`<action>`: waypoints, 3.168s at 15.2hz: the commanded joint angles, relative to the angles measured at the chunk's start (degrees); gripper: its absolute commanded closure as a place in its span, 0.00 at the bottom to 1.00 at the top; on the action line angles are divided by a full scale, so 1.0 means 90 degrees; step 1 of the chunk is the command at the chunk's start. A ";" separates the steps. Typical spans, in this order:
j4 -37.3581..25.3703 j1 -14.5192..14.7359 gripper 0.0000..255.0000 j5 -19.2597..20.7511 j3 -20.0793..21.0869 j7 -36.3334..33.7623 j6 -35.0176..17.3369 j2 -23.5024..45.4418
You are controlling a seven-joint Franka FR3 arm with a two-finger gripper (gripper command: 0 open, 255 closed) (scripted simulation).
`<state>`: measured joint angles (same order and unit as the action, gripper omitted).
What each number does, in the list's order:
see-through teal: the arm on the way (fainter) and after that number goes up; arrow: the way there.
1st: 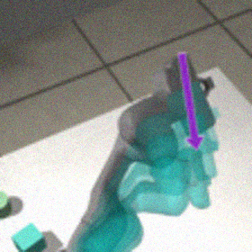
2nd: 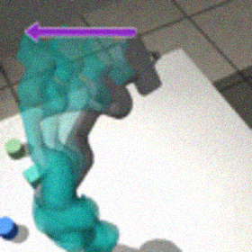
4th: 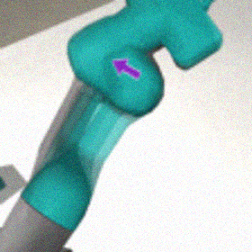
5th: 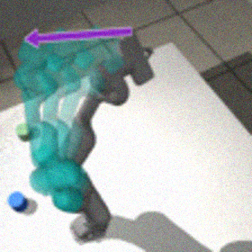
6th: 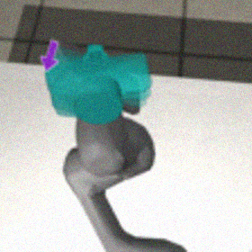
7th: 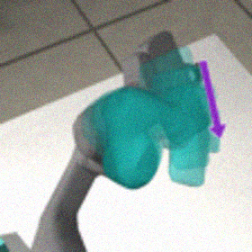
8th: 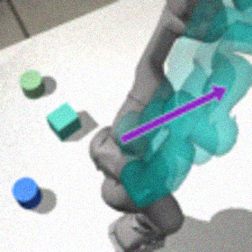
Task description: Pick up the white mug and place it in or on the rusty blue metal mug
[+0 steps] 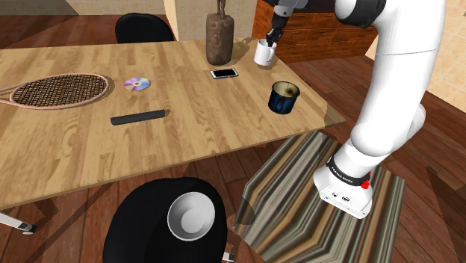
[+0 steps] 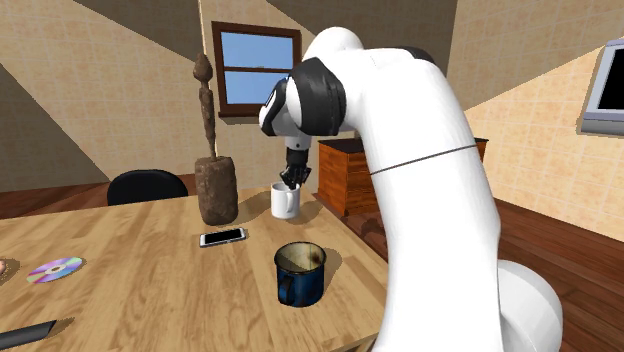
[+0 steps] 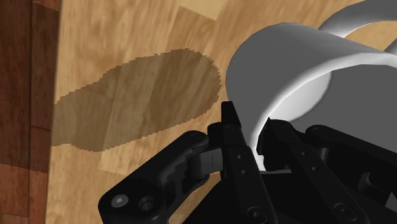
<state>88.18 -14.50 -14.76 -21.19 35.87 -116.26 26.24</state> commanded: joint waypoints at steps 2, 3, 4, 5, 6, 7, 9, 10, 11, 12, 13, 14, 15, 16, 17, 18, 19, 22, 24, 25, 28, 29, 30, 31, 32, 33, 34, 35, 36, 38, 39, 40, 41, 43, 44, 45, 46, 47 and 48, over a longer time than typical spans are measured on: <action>-0.0169 -0.0007 1.00 0.0043 -0.0024 -0.0032 0.0238 -0.0076; -0.0228 -0.0009 1.00 0.0055 -0.0029 -0.0045 0.0314 -0.0095; -0.0288 -0.0011 1.00 0.0067 -0.0035 -0.0057 0.0390 -0.0112; -0.0351 -0.0013 1.00 0.0077 -0.0040 -0.0069 0.0466 -0.0128; -0.0416 -0.0016 1.00 0.0087 -0.0045 -0.0081 0.0544 -0.0142; -0.0483 -0.0020 1.00 0.0097 -0.0049 -0.0093 0.0622 -0.0155; -0.0623 -0.0028 1.00 0.0114 -0.0058 -0.0115 0.0780 -0.0176; -0.0697 -0.0034 1.00 0.0121 -0.0061 -0.0126 0.0861 -0.0185; -0.0773 -0.0039 1.00 0.0128 -0.0065 -0.0137 0.0942 -0.0191; -0.0851 -0.0045 1.00 0.0134 -0.0068 -0.0147 0.1024 -0.0197; -0.0932 -0.0052 1.00 0.0139 -0.0072 -0.0157 0.1107 -0.0200; -0.1015 -0.0060 1.00 0.0143 -0.0074 -0.0167 0.1191 -0.0202; -0.1101 -0.0068 1.00 0.0147 -0.0077 -0.0177 0.1276 -0.0202; -0.1190 -0.0077 1.00 0.0150 -0.0080 -0.0186 0.1362 -0.0200; -0.1281 -0.0087 1.00 0.0152 -0.0082 -0.0196 0.1448 -0.0197; -0.1376 -0.0097 1.00 0.0153 -0.0084 -0.0205 0.1536 -0.0191; -0.1473 -0.0109 1.00 0.0154 -0.0086 -0.0214 0.1626 -0.0183; -0.0591 0.0134 1.00 0.0370 -0.0134 -0.0304 0.1362 -0.0842; 0.0215 0.0341 1.00 0.0598 -0.0157 -0.0432 0.1123 -0.1460; 0.0585 0.0429 1.00 0.0715 -0.0158 -0.0508 0.1023 -0.1759; 0.1593 0.0631 1.00 0.1072 -0.0117 -0.0779 0.0794 -0.2626; 0.1901 0.0678 1.00 0.1189 -0.0088 -0.0879 0.0740 -0.2908; 0.2196 0.0714 1.00 0.1303 -0.0052 -0.0982 0.0697 -0.3187; 0.2481 0.0743 1.00 0.1413 -0.0011 -0.1087 0.0664 -0.3462; 0.2755 0.0762 1.00 0.1518 0.0037 -0.1192 0.0641 -0.3735; 0.3019 0.0775 1.00 0.1617 0.0090 -0.1298 0.0628 -0.4006; 0.3275 0.0779 1.00 0.1709 0.0148 -0.1402 0.0624 -0.4274; 0.3521 0.0779 1.00 0.1794 0.0209 -0.1505 0.0630 -0.4540; 0.3759 0.0772 1.00 0.1871 0.0276 -0.1606 0.0645 -0.4804; 0.4212 0.0747 1.00 0.2000 0.0417 -0.1799 0.0702 -0.5328; 0.4428 0.0729 1.00 0.2052 0.0492 -0.1891 0.0743 -0.5589; 0.4636 0.0712 1.00 0.2096 0.0567 -0.1981 0.0792 -0.5849; 0.4836 0.0692 1.00 0.2131 0.0644 -0.2067 0.0851 -0.6109; 0.5216 0.0656 1.00 0.2180 0.0800 -0.2233 0.0992 -0.6630; 0.5396 0.0640 1.00 0.2193 0.0878 -0.2312 0.1075 -0.6891; 0.5655 0.0619 1.00 0.2199 0.0998 -0.2430 0.1218 -0.7289; 0.5742 0.0610 1.00 0.2203 0.0993 -0.2426 0.1133 -0.7290; 0.5827 0.0605 1.00 0.2210 0.0985 -0.2424 0.1048 -0.7291; 0.5913 0.0601 1.00 0.2217 0.0977 -0.2422 0.0963 -0.7291</action>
<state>140.52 -9.03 5.13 -12.45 14.18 -107.06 -39.01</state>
